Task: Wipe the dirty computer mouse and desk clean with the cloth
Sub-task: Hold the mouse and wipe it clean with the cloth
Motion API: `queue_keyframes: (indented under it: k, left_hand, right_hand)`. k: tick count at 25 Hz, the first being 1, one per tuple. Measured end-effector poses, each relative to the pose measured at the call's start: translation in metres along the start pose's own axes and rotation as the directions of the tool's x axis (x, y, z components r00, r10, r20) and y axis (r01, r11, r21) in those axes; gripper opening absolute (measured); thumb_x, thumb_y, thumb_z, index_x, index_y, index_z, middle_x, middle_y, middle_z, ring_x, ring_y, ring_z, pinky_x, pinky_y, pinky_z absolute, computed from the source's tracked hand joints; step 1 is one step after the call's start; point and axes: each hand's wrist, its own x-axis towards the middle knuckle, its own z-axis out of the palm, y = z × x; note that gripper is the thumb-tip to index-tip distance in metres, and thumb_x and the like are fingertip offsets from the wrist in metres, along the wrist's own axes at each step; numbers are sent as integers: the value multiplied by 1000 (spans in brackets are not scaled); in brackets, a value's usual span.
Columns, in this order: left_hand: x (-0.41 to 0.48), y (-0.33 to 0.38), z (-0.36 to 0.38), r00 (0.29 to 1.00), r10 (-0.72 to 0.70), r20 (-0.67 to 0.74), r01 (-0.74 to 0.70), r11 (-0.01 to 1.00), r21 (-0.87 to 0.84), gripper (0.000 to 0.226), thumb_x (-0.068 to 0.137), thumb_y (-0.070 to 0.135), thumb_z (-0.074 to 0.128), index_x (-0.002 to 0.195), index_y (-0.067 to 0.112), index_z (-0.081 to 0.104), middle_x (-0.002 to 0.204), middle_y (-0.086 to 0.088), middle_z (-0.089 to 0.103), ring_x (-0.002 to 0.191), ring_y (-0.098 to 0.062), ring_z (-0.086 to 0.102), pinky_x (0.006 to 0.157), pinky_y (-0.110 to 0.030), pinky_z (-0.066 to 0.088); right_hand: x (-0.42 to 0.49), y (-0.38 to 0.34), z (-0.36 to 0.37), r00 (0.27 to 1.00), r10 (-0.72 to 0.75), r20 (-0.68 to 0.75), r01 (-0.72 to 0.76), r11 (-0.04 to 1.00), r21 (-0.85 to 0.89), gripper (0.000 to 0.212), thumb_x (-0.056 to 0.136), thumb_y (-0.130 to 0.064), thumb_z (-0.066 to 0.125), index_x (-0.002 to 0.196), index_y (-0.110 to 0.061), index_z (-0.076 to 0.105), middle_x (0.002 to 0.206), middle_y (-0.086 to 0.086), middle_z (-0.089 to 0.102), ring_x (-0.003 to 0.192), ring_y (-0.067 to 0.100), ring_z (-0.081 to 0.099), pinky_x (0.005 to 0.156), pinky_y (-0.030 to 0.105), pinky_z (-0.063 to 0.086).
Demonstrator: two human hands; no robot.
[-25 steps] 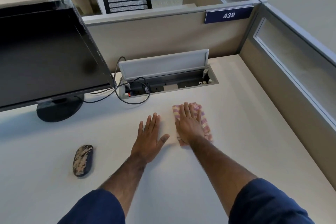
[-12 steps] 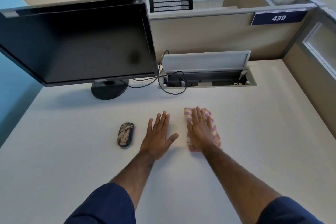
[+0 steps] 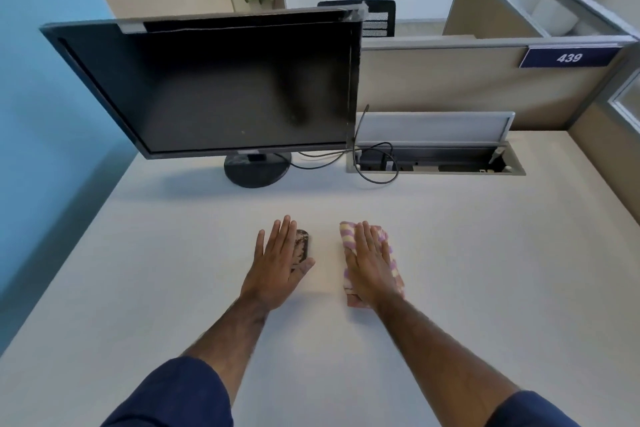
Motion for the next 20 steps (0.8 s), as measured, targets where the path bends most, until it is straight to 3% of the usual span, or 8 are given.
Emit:
queue_keyframes:
  k: [8, 15, 20]
  left_hand:
    - [-2, -70, 7, 989, 24, 144, -12, 997, -81, 122, 71, 94, -12, 162, 13, -10, 170, -2, -17, 157, -18, -14, 126, -43, -9]
    - [26, -79, 14, 976, 77, 202, -47, 988, -149, 143, 57, 107, 18, 162, 14, -8, 171, -2, -16, 156, -17, -15, 126, -47, -8]
    - [29, -85, 24, 973, 101, 205, -63, 981, -183, 148, 52, 109, 27, 163, 15, -6, 170, 0, -18, 155, -14, -20, 125, -44, -11]
  right_hand:
    - [0, -34, 22, 994, 92, -53, -92, 996, -15, 61, 109, -35, 24, 162, -15, 2, 170, 3, 0, 155, 15, -7, 121, 36, -10]
    - [1, -34, 31, 995, 89, -42, -93, 991, -93, 60, 108, -38, 20, 162, -17, 2, 170, 2, -2, 155, 16, -9, 120, 36, -11]
    - [14, -32, 31, 998, 60, -17, -62, 992, -106, 60, 108, -39, 19, 162, -19, 1, 170, 0, -4, 154, 13, -11, 120, 35, -13]
